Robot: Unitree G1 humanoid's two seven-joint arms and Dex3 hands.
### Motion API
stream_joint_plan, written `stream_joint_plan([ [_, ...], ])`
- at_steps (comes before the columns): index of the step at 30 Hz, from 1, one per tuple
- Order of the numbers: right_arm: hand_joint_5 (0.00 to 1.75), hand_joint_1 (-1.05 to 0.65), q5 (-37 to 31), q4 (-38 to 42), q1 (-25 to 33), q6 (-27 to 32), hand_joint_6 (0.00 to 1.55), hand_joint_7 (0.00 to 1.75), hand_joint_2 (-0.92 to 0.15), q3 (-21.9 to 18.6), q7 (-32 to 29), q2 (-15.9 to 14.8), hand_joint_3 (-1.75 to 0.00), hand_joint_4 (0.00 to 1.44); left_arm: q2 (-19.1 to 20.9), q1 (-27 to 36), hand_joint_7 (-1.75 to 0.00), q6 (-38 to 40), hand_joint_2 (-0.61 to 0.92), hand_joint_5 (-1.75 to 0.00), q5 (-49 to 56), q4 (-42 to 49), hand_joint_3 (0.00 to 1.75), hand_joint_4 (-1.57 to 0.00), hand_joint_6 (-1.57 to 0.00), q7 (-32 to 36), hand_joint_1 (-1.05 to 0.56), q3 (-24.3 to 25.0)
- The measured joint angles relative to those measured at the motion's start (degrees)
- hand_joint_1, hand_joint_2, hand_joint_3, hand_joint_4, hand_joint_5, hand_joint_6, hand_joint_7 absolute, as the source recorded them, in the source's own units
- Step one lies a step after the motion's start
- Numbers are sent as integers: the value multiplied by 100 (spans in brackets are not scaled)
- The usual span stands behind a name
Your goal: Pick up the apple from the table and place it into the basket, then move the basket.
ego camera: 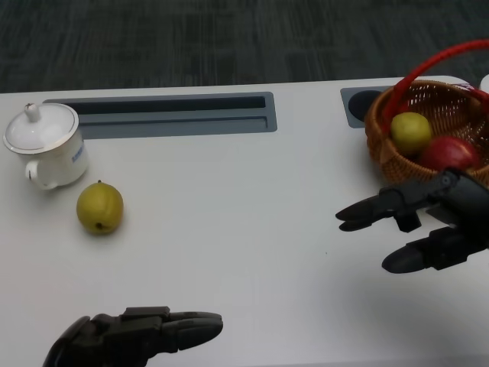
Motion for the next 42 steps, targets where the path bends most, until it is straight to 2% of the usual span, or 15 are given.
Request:
stream_joint_plan([
  [5, 0, -59, -7, -78, 297, -163, 74, 0, -79, 164, 21, 391, 0, 80, -28, 4, 0, 59, 74, 0, 115, -46, 0, -94, -86, 43, -51, 251],
  [15, 0, -53, -250, -246, 750, -642, 57, 0, -77, 463, -179, 817, 0, 60, 118, -131, 0, 419, 73, 0, 95, -262, 0, -94, -87, 43, -50, 516],
  [25, 0, -31, -784, 221, 763, -1535, 53, 0, -78, 566, -1026, 1080, -1, 61, 365, -548, 0, 398, 74, 0, -69, 45, 1, -94, -86, 0, -45, 654],
  [32, 0, -25, -1243, 484, 710, -1847, 51, 0, -79, 630, -1633, 1137, 0, 61, 498, -681, 0, 340, 75, 0, -174, 263, 0, -94, -86, -81, -40, 737],
  [42, 1, -25, -1380, 736, 601, -2056, 53, 1, -79, 779, -2118, 1185, 0, 62, 558, -818, 0, 254, 76, -1, -284, 428, 0, -96, -87, -190, -40, 712],
])
